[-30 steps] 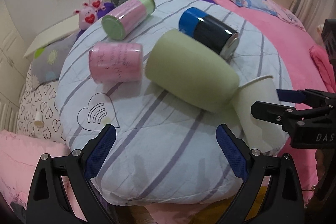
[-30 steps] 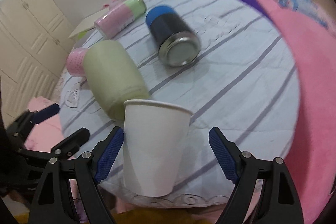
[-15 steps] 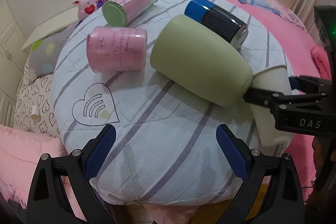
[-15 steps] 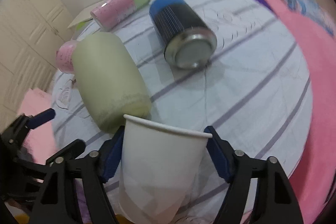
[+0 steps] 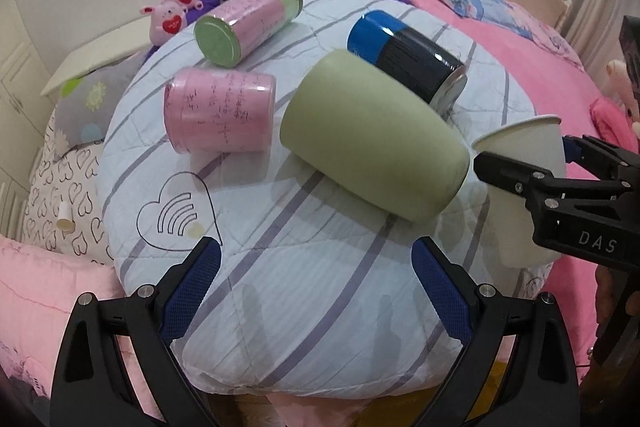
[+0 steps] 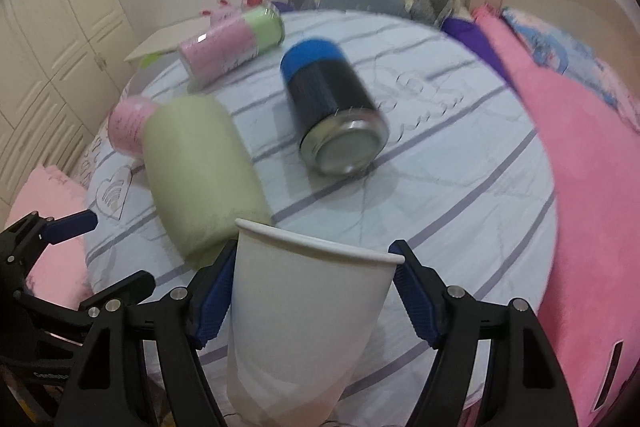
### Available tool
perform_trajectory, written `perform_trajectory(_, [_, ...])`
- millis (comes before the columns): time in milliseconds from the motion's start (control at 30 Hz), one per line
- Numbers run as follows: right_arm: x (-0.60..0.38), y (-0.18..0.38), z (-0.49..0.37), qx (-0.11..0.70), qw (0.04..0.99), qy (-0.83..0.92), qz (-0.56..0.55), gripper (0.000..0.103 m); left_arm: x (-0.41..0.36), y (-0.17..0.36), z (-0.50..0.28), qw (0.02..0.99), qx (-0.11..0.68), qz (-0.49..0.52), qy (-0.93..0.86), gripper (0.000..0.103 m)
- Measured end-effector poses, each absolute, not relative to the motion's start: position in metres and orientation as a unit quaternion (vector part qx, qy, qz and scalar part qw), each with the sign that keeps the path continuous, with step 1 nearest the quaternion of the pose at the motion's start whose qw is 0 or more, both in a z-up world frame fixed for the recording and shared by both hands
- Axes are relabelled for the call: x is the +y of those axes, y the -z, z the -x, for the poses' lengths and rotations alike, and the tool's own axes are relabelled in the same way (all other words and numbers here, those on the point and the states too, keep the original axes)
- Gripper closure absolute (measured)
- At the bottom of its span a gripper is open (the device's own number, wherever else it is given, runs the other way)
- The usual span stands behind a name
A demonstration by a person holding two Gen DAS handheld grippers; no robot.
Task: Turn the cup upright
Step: 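Close the right gripper on the cup while the left gripper releases it, then lower the upright cup onto the table with the right gripper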
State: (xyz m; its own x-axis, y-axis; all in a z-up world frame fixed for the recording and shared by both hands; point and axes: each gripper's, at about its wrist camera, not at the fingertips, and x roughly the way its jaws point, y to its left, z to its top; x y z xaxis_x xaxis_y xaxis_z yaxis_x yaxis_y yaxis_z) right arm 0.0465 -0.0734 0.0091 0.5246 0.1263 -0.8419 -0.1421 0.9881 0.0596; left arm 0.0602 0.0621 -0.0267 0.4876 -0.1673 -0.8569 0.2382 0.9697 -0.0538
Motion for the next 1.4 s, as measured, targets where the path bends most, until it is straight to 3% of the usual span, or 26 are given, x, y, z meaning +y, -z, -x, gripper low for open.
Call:
perform_trajectory(667, [-0.077,-0.003,-0.022,0.286,0.953,-0.077,0.056,0.028,0.066,0.019,-0.06,0.873,0.477,-0.001,0.098,0.001])
perform_trajectory(967, [-0.08,0.007,0.009,0.249,0.963,-0.077,0.066,0.028,0.068,0.022,-0.043,0.876,0.474,0.007,0.085,0.001])
perform_trajectory(1233, [-0.079,0.018,0.023,0.272,0.956,-0.084,0.069,0.029,0.06,0.023,-0.027,0.879,0.47,0.006,0.086,0.001])
perform_trajectory(1400, [-0.084,0.013,0.028,0.273,0.956,-0.075,0.072,0.022,0.056,0.023,-0.02,0.881,0.465,0.004,0.088,0.001])
